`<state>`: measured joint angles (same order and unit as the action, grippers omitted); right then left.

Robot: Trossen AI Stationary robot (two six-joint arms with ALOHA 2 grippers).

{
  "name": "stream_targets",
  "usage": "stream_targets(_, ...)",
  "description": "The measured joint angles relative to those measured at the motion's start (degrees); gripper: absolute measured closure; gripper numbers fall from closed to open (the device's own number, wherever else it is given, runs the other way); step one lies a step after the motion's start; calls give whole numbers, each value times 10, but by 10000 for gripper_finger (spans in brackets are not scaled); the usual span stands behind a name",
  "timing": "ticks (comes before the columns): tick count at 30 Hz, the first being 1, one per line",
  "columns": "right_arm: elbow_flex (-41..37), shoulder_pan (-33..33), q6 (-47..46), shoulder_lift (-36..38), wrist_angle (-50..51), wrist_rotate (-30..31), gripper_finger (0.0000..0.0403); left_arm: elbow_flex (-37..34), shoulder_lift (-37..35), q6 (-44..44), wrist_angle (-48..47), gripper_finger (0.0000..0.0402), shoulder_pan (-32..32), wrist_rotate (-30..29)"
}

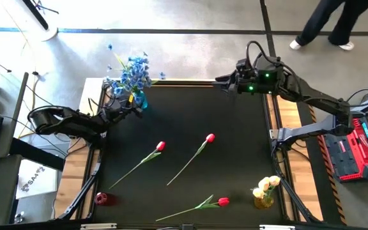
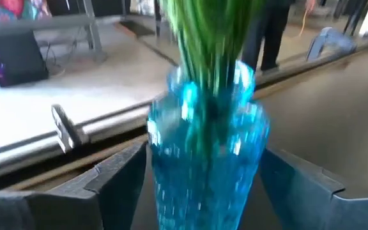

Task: Sort flowers into vase by color
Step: Adjust the blue vase on the top left of the table, then put the top left red tulip into the red vase

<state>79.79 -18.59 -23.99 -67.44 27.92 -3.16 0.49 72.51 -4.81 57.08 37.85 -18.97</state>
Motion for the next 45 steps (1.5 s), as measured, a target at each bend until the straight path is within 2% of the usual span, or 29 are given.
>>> stream_targets(8,0,0,-1,18,-4,0,226,0,-2,-24,10,89,0,6)
stream_targets(17,0,0,-10,41,3,-3,226,0,-2,-51,7,76,-1,83)
stream_targets(22,0,-7,-10,62,3,-3,226,23,-33,-36,-22,76,-2,114)
stream_targets(32,0,-24,5,79,31,-9,226,128,-166,34,-328,76,-24,110)
stream_targets(38,0,-24,29,79,31,-9,226,143,-269,14,-463,76,-25,109)
stream_targets(45,0,-24,37,79,32,-12,226,195,-366,-18,-671,76,-45,109)
